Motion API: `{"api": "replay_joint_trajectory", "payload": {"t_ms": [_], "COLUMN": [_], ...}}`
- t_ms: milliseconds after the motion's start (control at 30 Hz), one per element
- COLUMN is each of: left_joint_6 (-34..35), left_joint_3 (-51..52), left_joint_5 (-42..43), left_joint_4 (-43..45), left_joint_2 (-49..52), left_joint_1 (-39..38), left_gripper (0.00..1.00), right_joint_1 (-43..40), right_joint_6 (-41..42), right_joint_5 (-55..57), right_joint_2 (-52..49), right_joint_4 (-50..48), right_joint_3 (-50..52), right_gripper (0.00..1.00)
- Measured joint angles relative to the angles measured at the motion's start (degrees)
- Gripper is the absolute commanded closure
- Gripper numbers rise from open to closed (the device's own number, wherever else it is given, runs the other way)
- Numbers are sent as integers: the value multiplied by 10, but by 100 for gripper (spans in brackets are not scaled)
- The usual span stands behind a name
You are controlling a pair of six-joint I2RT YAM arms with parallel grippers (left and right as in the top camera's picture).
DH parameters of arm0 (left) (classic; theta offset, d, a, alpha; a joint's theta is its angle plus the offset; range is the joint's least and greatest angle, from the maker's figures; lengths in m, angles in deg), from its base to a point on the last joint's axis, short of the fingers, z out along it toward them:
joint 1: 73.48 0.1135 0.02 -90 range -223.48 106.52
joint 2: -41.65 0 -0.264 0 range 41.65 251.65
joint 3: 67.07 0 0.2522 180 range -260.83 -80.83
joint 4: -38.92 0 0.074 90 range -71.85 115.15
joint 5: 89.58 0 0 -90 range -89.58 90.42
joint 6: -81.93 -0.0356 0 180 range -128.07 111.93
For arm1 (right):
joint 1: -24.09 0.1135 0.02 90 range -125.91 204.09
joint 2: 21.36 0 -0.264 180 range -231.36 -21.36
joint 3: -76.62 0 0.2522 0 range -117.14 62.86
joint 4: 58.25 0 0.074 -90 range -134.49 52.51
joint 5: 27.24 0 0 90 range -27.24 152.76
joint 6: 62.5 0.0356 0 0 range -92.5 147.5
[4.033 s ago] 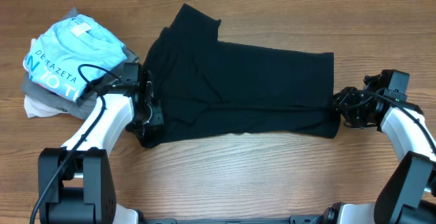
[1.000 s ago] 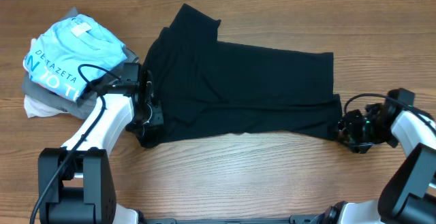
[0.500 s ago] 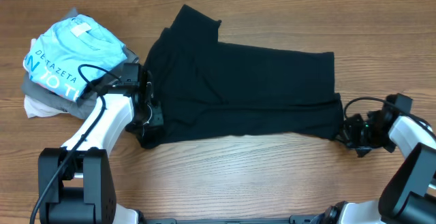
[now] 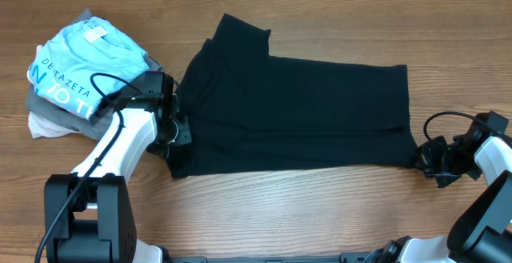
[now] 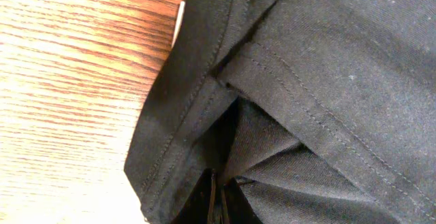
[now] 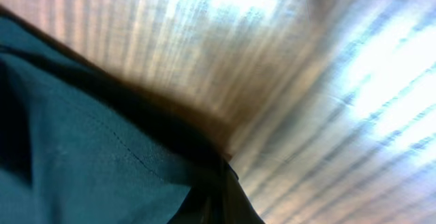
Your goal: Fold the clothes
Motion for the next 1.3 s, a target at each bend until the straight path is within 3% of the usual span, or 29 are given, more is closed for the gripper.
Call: {"api": "replay_joint_trajectory", "payload": {"t_ms": [133,200,267,300,400,633,767,900,1067,1167,1300], "left_joint_6": [2,2,5,4,6,7,5,4,-4,-14,-20], "left_joint_3": [0,0,0,0,0,0,0,0,0,0,0], "left_joint_5": [-6,-9,-18,-22,-31,-36,-17,15,39,40,39], "left_joint_4": [-2,-2,0,1,3,-1,-2,-10,-21,-33,-35], "left_joint_2": [0,0,0,0,0,0,0,0,0,0,0], "left_joint_1": [0,0,2,3,7,6,6,6,6,6,6], "left_gripper": [93,81,69,62,51,49,39,39,39,40,53], "right_joint_1": [0,0,0,0,-2,-5,-17,-30,-30,-30,-30], "right_joint_6": [0,-1,1,-2,-19,-29,-30,-30,-28,-30,-30], "right_joint_5": [24,30,33,32,21,10,7,6,4,3,3], "right_joint_2": [0,0,0,0,0,0,0,0,0,0,0], "right_joint_4": [17,17,14,14,17,50,59,61,73,68,59], "right_joint_3": [0,0,0,0,-1,-1,-1,-1,-1,2,13], "right_gripper": [96,93,69,63,62,54,52,51,32,30,27]}}
